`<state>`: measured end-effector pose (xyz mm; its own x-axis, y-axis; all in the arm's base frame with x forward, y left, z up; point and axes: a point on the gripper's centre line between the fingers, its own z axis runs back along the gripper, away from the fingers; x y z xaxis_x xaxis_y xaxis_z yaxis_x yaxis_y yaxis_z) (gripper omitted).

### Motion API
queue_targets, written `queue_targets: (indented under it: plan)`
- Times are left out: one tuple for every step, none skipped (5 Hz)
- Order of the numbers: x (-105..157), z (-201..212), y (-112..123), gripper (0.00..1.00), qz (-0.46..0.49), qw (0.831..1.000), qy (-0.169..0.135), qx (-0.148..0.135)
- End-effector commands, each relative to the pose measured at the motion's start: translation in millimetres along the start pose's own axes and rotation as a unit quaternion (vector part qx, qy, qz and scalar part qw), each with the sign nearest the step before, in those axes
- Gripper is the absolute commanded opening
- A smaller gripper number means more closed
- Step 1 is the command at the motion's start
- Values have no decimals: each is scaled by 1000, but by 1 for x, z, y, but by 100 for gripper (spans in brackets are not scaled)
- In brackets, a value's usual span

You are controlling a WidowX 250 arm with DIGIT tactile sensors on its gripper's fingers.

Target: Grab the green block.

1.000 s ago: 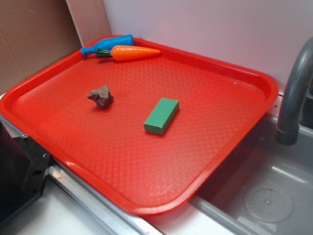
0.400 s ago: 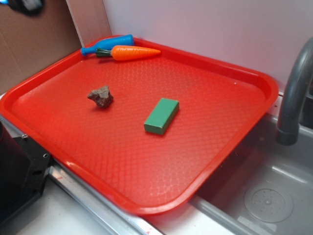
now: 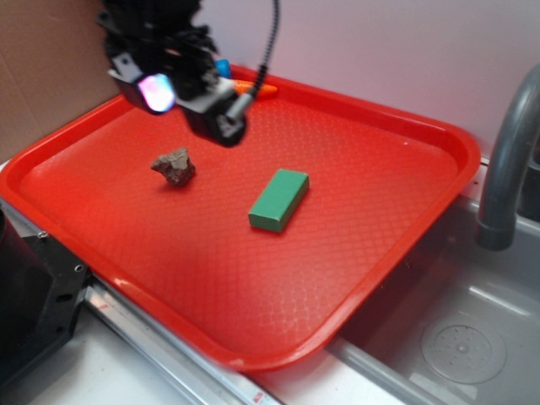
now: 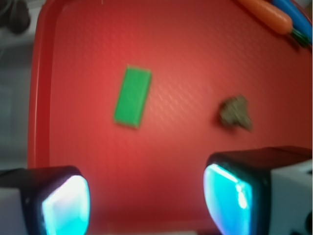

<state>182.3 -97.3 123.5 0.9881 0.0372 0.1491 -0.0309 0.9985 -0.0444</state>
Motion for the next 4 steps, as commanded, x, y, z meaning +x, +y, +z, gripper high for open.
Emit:
queue_targets:
  plan:
    - [36, -40, 1, 100, 25, 1000, 5, 14]
    - [34, -76, 12, 100, 53, 998, 34, 12]
    - [29, -97, 16, 100, 78, 996, 38, 2]
    - [40, -107, 10, 100, 85, 995, 40, -20]
